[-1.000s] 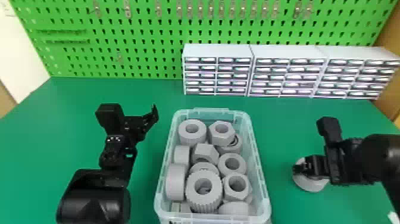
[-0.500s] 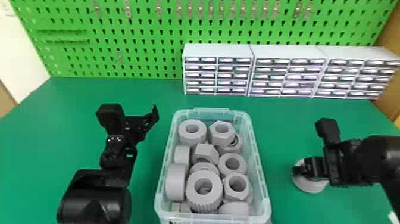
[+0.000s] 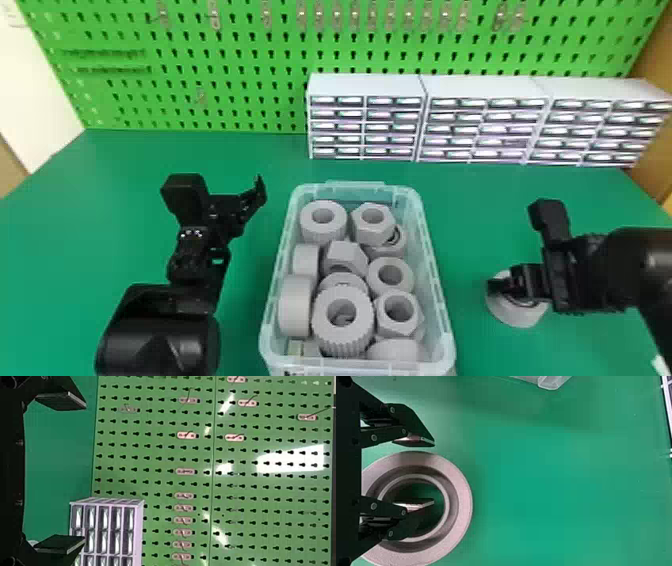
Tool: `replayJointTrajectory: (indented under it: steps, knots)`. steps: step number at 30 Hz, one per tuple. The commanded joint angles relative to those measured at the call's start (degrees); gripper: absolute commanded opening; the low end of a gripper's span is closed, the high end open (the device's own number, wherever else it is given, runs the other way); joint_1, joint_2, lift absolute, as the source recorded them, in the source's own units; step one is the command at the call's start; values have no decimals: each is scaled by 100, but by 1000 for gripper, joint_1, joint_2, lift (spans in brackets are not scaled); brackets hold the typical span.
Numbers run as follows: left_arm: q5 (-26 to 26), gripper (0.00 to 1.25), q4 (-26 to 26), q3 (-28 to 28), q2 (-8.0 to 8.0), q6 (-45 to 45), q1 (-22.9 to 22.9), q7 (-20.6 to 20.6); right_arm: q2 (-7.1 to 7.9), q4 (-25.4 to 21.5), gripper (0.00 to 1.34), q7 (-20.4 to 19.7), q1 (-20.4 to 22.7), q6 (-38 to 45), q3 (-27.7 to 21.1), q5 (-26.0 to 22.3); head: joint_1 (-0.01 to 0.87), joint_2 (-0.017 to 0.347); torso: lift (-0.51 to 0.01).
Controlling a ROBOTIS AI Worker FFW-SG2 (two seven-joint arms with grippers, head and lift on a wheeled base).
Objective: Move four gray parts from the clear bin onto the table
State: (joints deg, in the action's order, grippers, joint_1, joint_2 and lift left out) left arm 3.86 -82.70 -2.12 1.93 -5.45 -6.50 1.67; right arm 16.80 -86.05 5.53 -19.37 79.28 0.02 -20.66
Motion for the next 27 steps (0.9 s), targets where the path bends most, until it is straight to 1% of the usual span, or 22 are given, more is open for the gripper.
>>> replayJointTrajectory:
  steps: [1,5,9,17,20,23,27]
  knots:
    - [0,1147,0,1,0,0,9,0,-1,1,629,0,-41,17,33,-26,693,72,-52]
    - [0,1147,0,10,0,0,17,0,-1,-43,629,0,-128,184,77,-87,693,72,-52]
    - [0,1147,0,10,0,0,17,0,7,-254,629,0,-199,360,130,-87,693,72,-52]
    - [0,1147,0,19,0,0,26,0,-72,-659,629,-8,-419,1019,77,-78,693,72,-52]
    - [0,1147,0,19,0,0,26,0,-45,-808,631,-8,-480,1080,139,-78,693,72,-52]
    - [0,1147,0,19,0,0,26,0,-63,-993,667,-8,-480,1080,112,-87,693,72,-52]
    - [0,1147,0,19,0,0,26,0,-80,-1221,799,-8,-480,1019,77,-96,693,72,-52]
